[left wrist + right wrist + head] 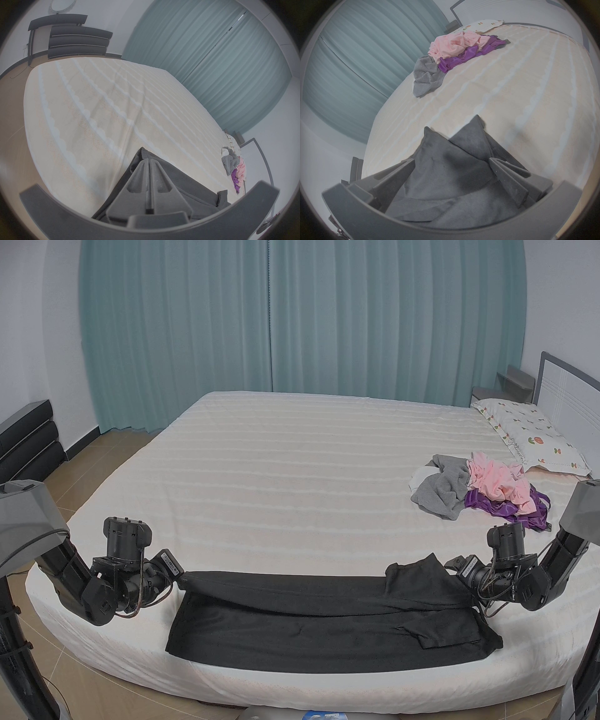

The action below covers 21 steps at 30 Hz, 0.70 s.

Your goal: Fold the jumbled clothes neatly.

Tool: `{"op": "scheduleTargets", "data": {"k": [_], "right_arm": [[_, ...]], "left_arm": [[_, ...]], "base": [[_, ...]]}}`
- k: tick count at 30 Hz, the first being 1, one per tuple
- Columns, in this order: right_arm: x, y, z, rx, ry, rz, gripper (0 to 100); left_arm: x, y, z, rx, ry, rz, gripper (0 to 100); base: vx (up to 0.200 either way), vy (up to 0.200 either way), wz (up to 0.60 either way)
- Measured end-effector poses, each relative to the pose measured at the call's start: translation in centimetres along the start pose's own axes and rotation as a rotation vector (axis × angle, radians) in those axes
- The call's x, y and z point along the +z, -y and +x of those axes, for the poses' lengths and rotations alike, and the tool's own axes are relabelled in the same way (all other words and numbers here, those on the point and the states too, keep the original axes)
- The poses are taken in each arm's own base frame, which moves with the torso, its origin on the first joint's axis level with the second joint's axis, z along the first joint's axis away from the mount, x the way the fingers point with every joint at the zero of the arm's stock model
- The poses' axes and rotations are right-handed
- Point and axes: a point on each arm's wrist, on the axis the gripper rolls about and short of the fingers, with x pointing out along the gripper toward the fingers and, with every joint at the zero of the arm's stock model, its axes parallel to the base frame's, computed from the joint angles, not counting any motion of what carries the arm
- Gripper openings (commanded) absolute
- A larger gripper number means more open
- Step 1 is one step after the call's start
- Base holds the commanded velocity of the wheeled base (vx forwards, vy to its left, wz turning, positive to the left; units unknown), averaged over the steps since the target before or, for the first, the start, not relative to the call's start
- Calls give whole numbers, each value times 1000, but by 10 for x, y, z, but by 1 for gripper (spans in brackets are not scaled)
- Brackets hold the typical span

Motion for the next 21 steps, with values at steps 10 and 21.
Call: {"op": "scheduleTargets", "data": {"k": [10, 21], "right_arm": [[1, -13, 10, 122, -71, -110, 100], [12, -7, 28, 168, -90, -294, 100]], "left_arm": [[0, 0, 0, 0, 2, -1, 0], [0, 0, 0, 0, 2, -1, 0]], "base": [[0, 0, 0], [0, 0, 0]]}}
